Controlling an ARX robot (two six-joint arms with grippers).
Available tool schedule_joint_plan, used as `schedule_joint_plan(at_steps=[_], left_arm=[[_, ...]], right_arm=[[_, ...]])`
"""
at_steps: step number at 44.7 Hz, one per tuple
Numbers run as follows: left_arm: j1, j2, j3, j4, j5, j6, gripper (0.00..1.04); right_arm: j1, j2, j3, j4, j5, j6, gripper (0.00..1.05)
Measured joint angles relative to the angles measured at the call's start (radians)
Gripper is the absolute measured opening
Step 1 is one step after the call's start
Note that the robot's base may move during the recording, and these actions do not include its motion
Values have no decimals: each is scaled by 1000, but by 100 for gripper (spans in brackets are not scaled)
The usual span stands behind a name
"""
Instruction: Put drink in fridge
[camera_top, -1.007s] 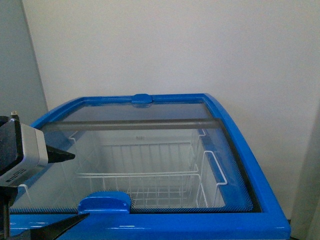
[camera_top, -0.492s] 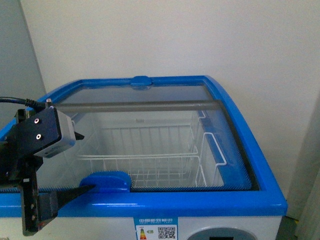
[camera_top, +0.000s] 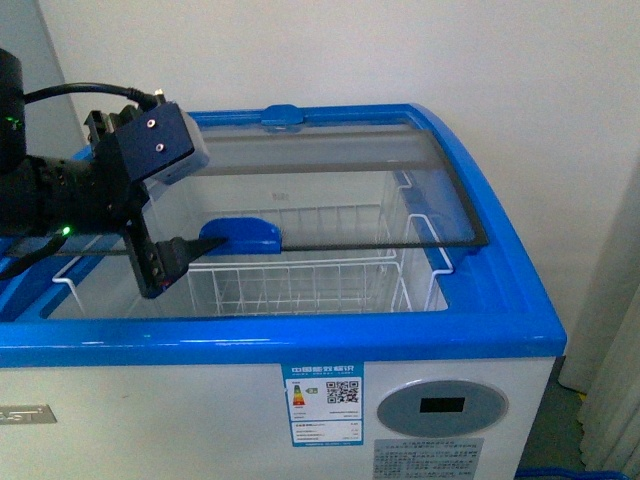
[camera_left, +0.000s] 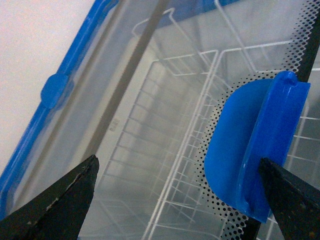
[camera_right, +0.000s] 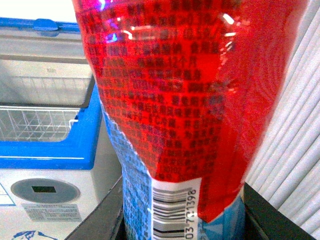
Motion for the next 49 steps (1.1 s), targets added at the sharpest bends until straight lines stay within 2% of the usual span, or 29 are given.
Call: schedule_joint_plan(at_steps=[8,13,18,22,27,29,34,40,46,49], left_arm=[[-16,102,164,83,-154,-59,97],[-24,137,222,142,-212,-116,97],[-33,153,270,222,-325,-180,97],[-26,145,306,291,-416,-282,97],[-24,94,268,265,-489,-460,97],[-24,61,233,239,-504,-525,97],[-21,-109,79,101,-531,-810,97],[-3,-485,-270,-16,-452,-1132,97],[2,-843,-598,-166,-392,-1258,97],[15,-1088,-755,-301,-392,-1317,97]], right_arm=[[0,0,0,0,0,0,39],[0,0,0,0,0,0,39],[0,0,0,0,-1,0,39],[0,0,0,0,1,0,39],[0,0,0,0,-1,0,39],[0,0,0,0,-3,0,39],[0,0,0,0,0,0,39],[0,0,0,0,-1,0,39],[0,0,0,0,-1,0,39],[0,0,0,0,0,0,39]])
